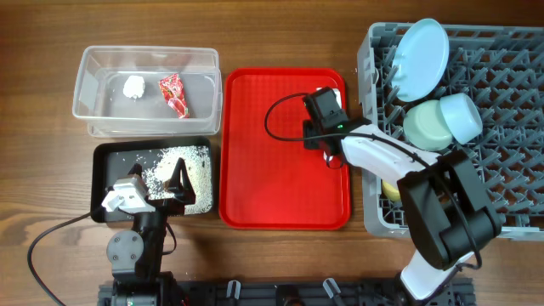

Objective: Sort waste into correct bins and load items into the dishwasher rack

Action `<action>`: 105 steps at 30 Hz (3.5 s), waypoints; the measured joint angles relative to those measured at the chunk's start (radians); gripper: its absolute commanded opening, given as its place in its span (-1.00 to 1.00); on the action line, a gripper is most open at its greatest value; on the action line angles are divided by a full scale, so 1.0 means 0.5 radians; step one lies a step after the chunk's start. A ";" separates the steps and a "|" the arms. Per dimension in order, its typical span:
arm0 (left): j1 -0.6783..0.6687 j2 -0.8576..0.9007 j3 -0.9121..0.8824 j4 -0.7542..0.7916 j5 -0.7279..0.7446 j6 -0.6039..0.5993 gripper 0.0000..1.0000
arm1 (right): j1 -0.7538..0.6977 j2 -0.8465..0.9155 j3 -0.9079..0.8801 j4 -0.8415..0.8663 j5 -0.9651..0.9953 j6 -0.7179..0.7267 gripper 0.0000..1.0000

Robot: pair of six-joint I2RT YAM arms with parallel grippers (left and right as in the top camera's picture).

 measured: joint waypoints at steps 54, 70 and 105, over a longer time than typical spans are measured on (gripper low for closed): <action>0.000 0.000 0.000 0.000 0.000 -0.001 1.00 | -0.628 -0.774 0.011 -0.270 -0.048 -0.497 0.70; 0.000 0.000 0.000 0.000 0.000 0.000 1.00 | -0.053 -1.939 0.102 -0.500 -0.568 -0.246 0.99; 0.000 0.000 -0.001 0.002 0.000 0.000 1.00 | -0.589 -2.977 -1.198 0.294 -0.492 -0.204 0.99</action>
